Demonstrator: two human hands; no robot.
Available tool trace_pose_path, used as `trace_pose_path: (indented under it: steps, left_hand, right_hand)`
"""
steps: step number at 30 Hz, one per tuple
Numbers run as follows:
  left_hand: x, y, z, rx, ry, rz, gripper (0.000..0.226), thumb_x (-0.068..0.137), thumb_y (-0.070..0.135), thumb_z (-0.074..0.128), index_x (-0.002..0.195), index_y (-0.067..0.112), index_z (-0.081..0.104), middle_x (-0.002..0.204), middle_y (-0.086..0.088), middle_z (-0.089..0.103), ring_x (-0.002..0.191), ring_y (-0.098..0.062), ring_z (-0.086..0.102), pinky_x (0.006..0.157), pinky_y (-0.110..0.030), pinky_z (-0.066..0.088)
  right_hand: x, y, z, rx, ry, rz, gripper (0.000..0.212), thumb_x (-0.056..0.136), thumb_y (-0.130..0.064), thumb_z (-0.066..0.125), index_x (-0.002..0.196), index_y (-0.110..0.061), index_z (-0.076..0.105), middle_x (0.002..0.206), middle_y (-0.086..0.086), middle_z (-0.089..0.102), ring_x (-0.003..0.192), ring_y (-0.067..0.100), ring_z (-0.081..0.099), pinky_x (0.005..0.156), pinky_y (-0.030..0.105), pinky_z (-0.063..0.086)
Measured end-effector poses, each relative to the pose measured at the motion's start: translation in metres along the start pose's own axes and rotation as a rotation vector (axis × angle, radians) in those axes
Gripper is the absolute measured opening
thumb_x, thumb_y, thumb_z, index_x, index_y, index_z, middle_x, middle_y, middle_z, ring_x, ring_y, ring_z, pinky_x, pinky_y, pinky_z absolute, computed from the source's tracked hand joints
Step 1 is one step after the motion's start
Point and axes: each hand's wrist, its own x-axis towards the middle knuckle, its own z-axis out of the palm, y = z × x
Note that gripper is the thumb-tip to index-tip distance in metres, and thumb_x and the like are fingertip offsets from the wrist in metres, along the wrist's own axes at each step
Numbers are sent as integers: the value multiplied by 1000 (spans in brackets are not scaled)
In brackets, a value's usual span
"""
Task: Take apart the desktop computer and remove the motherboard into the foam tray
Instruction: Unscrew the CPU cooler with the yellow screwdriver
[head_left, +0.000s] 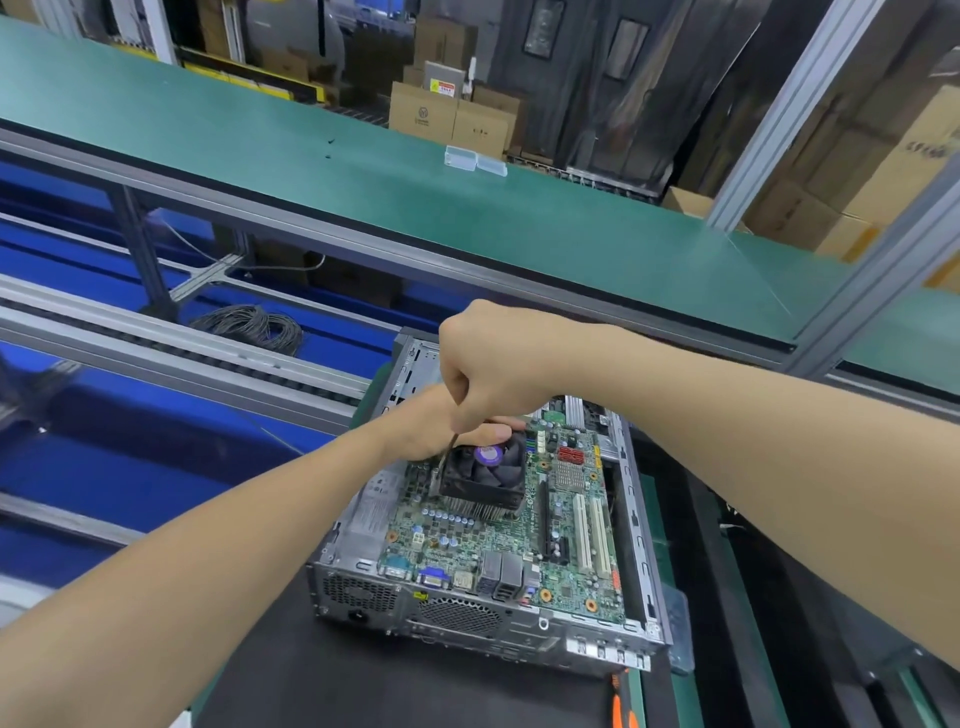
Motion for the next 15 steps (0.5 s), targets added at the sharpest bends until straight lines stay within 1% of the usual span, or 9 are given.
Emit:
trace_pose_path:
  steps: [2, 4, 5, 7, 9, 11, 12, 14, 15]
  left_hand:
    - [-1, -3, 1, -25, -6, -10, 36, 102, 23, 64, 136, 12, 63, 121, 28, 59, 105, 30, 52, 84, 3, 39]
    - [-1, -6, 2, -31, 1, -6, 33, 102, 23, 63, 135, 17, 64, 120, 33, 56, 104, 33, 49, 84, 5, 37]
    - [-1, -7, 2, -33, 8, -9, 31, 102, 24, 63, 133, 20, 64, 118, 37, 56, 105, 33, 48, 84, 5, 37]
    - [-1, -7, 3, -35, 19, -24, 28, 102, 25, 63, 130, 24, 65, 108, 47, 60, 105, 32, 49, 84, 6, 37]
    - [-2, -6, 2, -36, 17, -35, 27, 102, 25, 63, 129, 25, 64, 103, 51, 61, 106, 31, 50, 84, 6, 37]
    - [-2, -6, 1, -29, 1, -53, 31, 102, 25, 63, 133, 18, 65, 107, 42, 65, 106, 28, 53, 84, 4, 38]
    - [-2, -5, 0, -19, -7, -50, 34, 102, 25, 63, 135, 14, 63, 113, 37, 64, 105, 27, 54, 84, 4, 38]
    - [-1, 0, -2, 11, -38, -44, 36, 102, 23, 63, 137, 11, 62, 117, 26, 64, 105, 27, 54, 85, 4, 38]
    - [-1, 3, -3, 22, -47, -51, 34, 102, 22, 63, 135, 14, 64, 115, 23, 65, 103, 25, 56, 85, 3, 39]
  right_hand:
    - [2, 0, 1, 18, -11, 9, 32, 76, -27, 80, 57, -7, 63, 52, 6, 43, 56, 21, 35, 52, 27, 29]
    - [4, 1, 1, 40, -25, 21, 30, 78, -31, 80, 68, -3, 73, 62, 18, 53, 58, 21, 39, 53, 27, 32]
    - [4, 1, 1, 47, -30, 23, 31, 79, -32, 80, 71, -2, 75, 63, 18, 53, 58, 20, 40, 54, 27, 32]
    - [6, 2, 1, 50, -32, 27, 33, 79, -32, 81, 73, -1, 75, 59, 7, 46, 58, 20, 38, 53, 27, 31]
    - [9, 2, 3, 51, -31, 48, 33, 77, -32, 80, 74, 1, 74, 58, 2, 44, 58, 19, 36, 52, 27, 29]
    - [12, 1, 2, 59, -56, 71, 35, 77, -33, 80, 74, 1, 73, 54, 2, 45, 58, 20, 38, 52, 28, 31]
    - [13, 1, 0, 63, -80, 73, 35, 78, -34, 81, 75, 0, 74, 52, 4, 49, 58, 20, 40, 53, 28, 33]
    - [16, 1, -3, 50, -123, 60, 32, 78, -36, 82, 75, -4, 77, 58, 10, 62, 58, 19, 46, 55, 30, 39]
    - [18, 0, -4, 32, -125, 50, 30, 77, -36, 84, 74, -7, 77, 62, 11, 65, 59, 19, 49, 56, 32, 42]
